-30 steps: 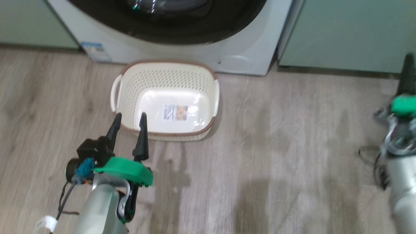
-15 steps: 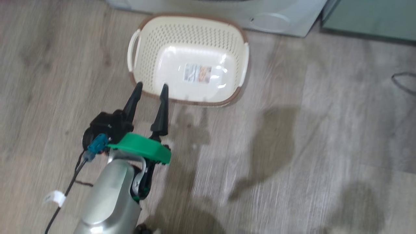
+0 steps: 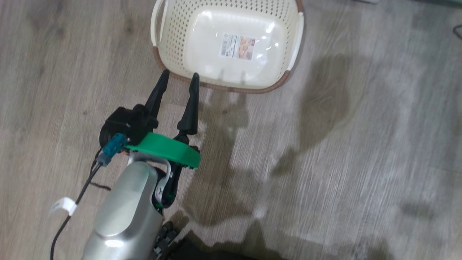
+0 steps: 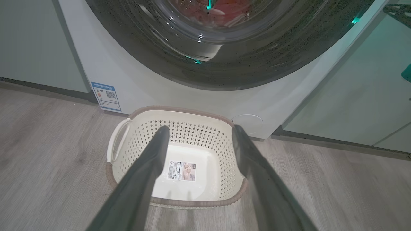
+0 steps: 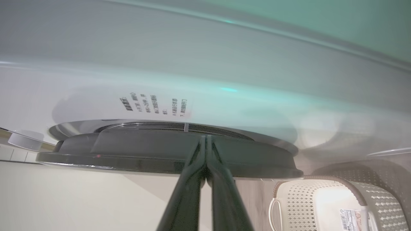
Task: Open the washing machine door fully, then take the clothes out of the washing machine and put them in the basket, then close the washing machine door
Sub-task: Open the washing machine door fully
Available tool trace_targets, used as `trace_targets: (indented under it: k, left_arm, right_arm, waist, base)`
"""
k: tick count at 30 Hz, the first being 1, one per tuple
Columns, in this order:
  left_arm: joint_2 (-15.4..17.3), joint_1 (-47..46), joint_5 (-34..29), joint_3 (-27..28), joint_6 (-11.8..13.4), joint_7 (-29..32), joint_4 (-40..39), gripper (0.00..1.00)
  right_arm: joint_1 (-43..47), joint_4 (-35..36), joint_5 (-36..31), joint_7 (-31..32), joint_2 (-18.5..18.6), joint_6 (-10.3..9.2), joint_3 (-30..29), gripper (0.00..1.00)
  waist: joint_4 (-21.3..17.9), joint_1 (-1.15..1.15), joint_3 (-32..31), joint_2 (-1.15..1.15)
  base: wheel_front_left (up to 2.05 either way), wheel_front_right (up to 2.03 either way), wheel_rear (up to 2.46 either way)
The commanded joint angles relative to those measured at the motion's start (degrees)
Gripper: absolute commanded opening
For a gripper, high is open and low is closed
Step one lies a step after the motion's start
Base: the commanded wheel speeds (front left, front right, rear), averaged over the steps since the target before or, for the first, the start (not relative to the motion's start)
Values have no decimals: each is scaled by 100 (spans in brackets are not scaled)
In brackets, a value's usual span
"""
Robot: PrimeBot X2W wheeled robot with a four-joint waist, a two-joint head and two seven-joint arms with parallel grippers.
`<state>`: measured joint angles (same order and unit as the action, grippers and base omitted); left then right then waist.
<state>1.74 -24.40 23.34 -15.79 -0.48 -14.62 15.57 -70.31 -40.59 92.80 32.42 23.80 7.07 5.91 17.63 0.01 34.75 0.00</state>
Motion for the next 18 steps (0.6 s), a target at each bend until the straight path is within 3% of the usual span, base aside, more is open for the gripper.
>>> trace_targets:
  k: [1,18]
  left_arm:
    - [114,-86,44,127,24,-38,-180,100]
    - [114,-227,236,-79,126,-38,-305,100]
  right_arm:
    - [-204,140,-44,77,27,42,63,0]
    - [-1141,-275,-322,381,-261,42,421,0]
  waist:
    - [70,-1,118,0]
    - [294,-1,471,0]
  base:
    - [0,0,0]
    - [0,0,0]
